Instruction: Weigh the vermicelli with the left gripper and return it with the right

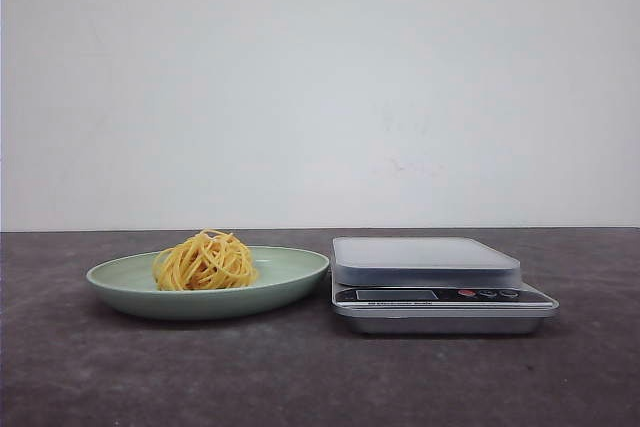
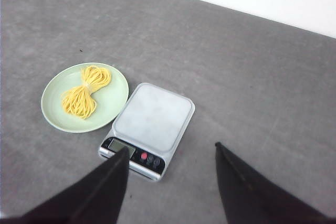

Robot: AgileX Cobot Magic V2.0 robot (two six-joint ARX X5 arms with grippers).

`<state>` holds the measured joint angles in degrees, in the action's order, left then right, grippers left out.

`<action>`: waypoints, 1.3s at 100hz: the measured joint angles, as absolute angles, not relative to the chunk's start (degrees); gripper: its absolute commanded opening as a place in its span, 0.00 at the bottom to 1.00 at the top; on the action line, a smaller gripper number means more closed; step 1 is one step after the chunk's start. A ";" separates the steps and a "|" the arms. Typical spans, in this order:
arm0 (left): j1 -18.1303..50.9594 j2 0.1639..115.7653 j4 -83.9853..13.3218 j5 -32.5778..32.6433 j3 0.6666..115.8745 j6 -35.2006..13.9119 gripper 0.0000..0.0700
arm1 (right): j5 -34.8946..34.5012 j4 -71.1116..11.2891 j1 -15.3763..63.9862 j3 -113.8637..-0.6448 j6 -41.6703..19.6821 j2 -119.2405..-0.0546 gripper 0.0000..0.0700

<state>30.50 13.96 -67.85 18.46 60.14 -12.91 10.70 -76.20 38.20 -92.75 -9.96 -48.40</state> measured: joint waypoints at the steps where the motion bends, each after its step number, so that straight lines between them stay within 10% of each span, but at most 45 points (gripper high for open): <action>1: 30.50 13.96 -67.85 18.46 60.14 -12.91 0.39 | 10.70 -76.23 38.20 -92.53 -10.07 -47.94 0.47; 11: 30.50 13.96 -67.85 18.44 60.14 -12.91 0.39 | 10.72 -76.23 38.20 -89.60 -11.00 -42.94 0.36; 20: 30.50 13.96 -67.77 18.44 60.14 -12.91 0.31 | 10.70 -76.27 38.20 -86.48 -11.77 -38.57 0.00; 29: 30.50 13.96 -67.05 18.44 60.14 -12.88 0.00 | 10.72 -75.96 38.20 -82.91 -11.90 -35.68 0.00; 130: 30.50 13.96 -65.25 18.09 60.14 -12.91 0.00 | 9.06 -68.31 38.20 -74.74 -12.43 -32.60 0.00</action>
<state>30.50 13.96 -65.25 18.09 60.14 -12.91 9.06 -68.31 38.20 -74.74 -12.43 -32.60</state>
